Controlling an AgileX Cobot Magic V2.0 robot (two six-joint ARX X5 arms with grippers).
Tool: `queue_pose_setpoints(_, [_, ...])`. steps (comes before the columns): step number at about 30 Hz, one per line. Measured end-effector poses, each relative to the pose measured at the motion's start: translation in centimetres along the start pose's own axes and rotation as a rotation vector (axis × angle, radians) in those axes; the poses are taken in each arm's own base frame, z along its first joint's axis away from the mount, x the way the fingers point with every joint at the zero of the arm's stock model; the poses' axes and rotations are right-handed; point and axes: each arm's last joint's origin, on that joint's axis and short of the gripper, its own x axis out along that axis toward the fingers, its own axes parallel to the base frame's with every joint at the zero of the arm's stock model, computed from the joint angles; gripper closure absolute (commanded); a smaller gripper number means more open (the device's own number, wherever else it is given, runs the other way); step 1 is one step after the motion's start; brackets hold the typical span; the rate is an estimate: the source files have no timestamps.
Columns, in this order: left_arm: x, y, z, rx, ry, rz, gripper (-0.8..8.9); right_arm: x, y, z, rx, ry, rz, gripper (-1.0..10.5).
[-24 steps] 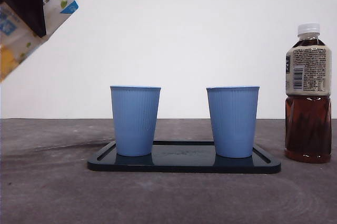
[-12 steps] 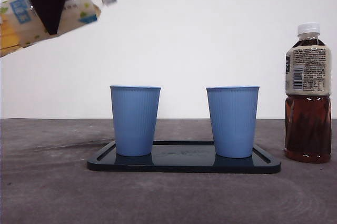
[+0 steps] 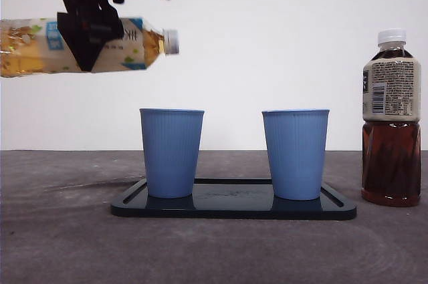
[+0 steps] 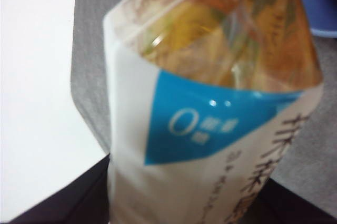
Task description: Pour the drink into the cup
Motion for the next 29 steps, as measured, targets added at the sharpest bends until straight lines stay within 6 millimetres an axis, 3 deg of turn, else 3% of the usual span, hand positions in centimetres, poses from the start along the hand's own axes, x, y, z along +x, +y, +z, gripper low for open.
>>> queue_pose_setpoints(29, [1.3, -1.8, 0.8, 0.152, 0.114, 0.039, 6.29, 0.0, 0.0, 0.0, -0.004, 0.001, 0.001, 5.0])
